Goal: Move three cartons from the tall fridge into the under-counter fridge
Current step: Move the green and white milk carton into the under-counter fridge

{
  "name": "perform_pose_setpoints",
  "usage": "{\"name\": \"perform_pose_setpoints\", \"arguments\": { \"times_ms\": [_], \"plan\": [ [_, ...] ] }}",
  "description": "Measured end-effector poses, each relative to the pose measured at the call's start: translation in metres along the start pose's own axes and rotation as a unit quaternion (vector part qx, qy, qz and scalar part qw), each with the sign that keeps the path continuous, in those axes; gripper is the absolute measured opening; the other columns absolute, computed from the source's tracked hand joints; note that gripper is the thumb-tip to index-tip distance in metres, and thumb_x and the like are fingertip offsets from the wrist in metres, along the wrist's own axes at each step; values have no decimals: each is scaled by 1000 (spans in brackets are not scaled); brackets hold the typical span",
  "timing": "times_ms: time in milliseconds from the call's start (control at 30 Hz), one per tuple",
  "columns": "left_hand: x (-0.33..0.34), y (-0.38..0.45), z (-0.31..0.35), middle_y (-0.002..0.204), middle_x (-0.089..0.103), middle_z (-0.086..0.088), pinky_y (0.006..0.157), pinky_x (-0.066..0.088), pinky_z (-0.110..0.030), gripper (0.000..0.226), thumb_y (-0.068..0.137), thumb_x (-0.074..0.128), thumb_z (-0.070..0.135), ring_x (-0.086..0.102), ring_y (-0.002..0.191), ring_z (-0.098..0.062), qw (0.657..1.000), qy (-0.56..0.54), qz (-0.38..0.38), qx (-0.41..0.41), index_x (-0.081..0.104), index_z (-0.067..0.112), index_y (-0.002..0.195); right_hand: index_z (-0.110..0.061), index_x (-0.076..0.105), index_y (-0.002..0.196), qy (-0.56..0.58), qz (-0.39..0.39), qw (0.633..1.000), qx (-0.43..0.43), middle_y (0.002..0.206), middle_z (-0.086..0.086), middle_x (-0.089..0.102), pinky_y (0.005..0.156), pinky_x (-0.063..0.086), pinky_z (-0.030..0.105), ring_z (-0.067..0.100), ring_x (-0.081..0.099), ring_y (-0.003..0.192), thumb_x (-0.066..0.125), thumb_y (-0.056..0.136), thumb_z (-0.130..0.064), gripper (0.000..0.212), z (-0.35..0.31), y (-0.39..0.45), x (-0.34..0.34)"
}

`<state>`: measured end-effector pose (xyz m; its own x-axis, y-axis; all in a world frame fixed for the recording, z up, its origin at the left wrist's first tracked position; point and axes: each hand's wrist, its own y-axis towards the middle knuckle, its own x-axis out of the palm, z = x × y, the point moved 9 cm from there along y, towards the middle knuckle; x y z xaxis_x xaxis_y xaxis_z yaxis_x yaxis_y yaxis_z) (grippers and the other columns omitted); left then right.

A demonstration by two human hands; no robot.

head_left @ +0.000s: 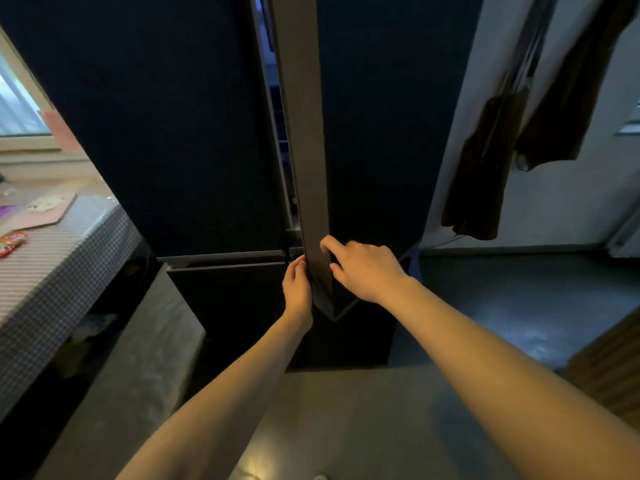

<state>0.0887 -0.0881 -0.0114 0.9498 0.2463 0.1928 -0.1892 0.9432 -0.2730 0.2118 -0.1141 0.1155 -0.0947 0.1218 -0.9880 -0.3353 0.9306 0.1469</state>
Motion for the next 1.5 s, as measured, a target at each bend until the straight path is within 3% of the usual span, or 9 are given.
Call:
{"name": "perform_pose_setpoints", "arguments": {
  "times_ms": [167,300,400,567,767,933,1033,1133,1500],
  "plan": [
    [24,-48,19,122,64,1,78,45,-23,22,110,40,33,61,111,-10,997,40,-51,39,63,34,112,-35,24,145,-15,-1,999,41,138,15,49,81,53,45,34,55,119,46,105,-34,45,19,-50,-9],
    [51,-77,32,114,65,4,73,42,-20,23,110,39,35,62,104,-6,991,75,-96,49,62,32,109,-30,26,140,-26,22,995,92,139,17,45,73,50,42,35,53,121,47,104,-36,42,38,-85,-13],
    [78,-99,39,115,67,5,79,44,-21,25,111,38,34,62,112,-11,983,100,-133,82,63,31,108,-25,27,138,-41,41,989,139,138,18,44,65,43,38,36,54,118,46,104,-41,42,58,-110,-18],
    [127,-136,38,118,67,10,99,44,-33,26,112,36,34,61,112,-6,969,113,-191,107,62,36,111,-20,39,139,-29,71,971,225,140,15,41,72,46,37,33,51,123,44,106,-45,42,100,-151,-35],
    [191,-166,26,118,66,8,101,42,-41,34,111,35,40,60,110,-6,957,113,-257,68,62,28,127,-17,47,132,24,70,951,301,136,13,44,85,52,41,30,49,124,42,105,-52,45,157,-190,-53],
    [236,-178,17,130,65,0,100,43,-42,46,108,36,51,59,119,-15,946,125,-299,26,60,23,137,-15,51,129,79,39,927,363,137,16,46,93,53,47,34,51,125,37,95,-74,70,213,-199,-59],
    [261,-183,12,136,62,0,102,43,-44,50,107,37,56,57,127,-20,933,148,-328,12,58,25,140,-14,52,133,74,36,922,380,141,15,49,94,54,47,32,53,125,39,88,-82,82,244,-203,-62],
    [281,-185,7,133,60,1,105,43,-46,57,103,38,63,55,122,-19,920,172,-352,-8,56,24,141,-13,50,137,66,38,915,395,140,15,49,92,55,46,31,56,120,45,84,-84,88,267,-205,-60],
    [310,-175,8,139,62,-6,109,45,-49,59,103,38,62,55,131,-23,920,181,-349,-10,63,19,135,-15,48,140,56,71,913,398,139,14,52,87,57,39,26,62,112,48,90,-76,78,305,-202,-59]
  ]
}}
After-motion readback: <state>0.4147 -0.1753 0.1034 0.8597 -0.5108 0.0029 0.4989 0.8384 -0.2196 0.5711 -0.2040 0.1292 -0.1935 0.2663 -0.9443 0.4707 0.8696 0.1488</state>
